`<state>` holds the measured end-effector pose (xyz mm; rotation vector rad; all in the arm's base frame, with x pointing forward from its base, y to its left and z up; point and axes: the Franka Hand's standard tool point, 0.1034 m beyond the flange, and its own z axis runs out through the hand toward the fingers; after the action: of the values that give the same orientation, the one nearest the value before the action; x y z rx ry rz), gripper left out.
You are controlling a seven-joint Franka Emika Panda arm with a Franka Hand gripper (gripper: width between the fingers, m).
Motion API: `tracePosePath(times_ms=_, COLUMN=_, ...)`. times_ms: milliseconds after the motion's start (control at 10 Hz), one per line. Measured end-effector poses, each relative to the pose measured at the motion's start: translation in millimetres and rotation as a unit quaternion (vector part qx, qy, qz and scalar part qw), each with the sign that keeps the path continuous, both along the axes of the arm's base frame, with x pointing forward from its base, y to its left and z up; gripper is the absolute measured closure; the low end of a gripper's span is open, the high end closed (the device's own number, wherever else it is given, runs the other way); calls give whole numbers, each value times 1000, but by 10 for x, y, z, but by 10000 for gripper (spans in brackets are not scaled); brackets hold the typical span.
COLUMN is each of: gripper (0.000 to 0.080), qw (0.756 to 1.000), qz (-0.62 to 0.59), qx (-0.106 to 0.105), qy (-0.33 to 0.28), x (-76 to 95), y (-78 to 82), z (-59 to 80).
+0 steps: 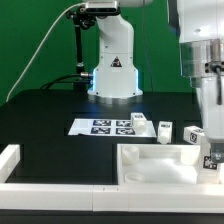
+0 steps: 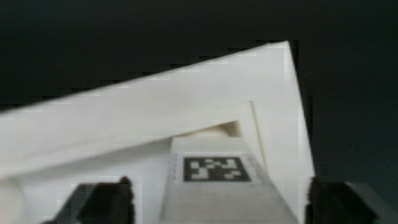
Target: Assemble one leg
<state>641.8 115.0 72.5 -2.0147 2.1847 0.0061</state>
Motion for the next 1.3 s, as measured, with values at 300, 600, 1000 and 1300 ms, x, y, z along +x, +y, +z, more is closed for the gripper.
tracePosePath(times_ms=300, gripper=157, qw=988, qz=153, qx=-17, qy=-12, x=-15, y=-5, z=13)
tracePosePath(times_ms=600, gripper=151, qw=966, qz=257, qx=-29, qy=-24, x=-19, y=-8, z=7)
tracePosePath(times_ms=1000, gripper=151, qw=854, qz=512, qx=-89, qy=-42, x=-22, y=13, z=-7)
tracePosePath(times_ms=1300, gripper=380, qw=864, qz=494, qx=-87, qy=-41, x=-23, y=14, z=-11)
